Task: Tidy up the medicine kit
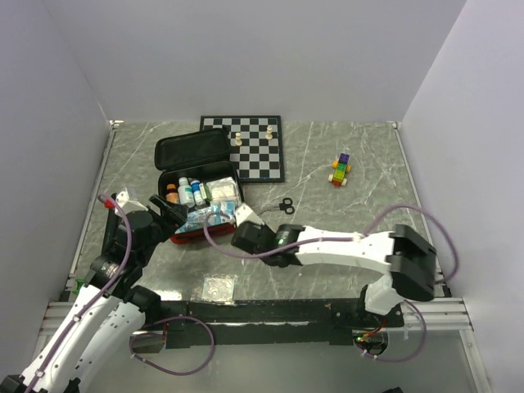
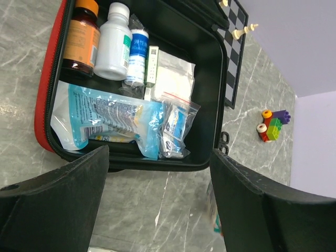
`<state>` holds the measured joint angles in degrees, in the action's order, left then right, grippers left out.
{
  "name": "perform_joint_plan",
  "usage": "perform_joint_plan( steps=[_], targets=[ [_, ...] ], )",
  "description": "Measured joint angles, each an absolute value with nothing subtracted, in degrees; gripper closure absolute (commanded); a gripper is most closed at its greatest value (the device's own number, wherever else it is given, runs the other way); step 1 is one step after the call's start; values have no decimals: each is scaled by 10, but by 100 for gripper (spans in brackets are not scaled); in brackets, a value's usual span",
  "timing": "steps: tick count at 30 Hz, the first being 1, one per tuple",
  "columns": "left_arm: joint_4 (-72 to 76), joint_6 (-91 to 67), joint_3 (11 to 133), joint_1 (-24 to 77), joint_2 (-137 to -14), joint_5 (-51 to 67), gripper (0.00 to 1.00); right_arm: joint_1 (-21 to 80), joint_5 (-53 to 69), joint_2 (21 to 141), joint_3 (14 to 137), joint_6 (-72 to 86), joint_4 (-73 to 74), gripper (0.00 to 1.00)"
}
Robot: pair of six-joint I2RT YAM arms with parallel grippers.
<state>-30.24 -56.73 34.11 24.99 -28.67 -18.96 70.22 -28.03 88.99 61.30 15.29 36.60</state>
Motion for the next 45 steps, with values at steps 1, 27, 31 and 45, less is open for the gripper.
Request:
perform_joint_plan(
  steps=[1,27,31,45],
  targets=[
    [-303,-567,342,250,-285,-192,18,701,-281,877,631,150,371,100],
    [-355,-569,367,250,-224,-239,13,560,-78,1008,961,114,284,100],
    [-355,-569,367,250,-223,-239,13,557,-77,1039,961,71,285,100],
    [-354,-566,367,250,-232,-239,13,556,-90,1065,960,-70,289,100]
  ],
)
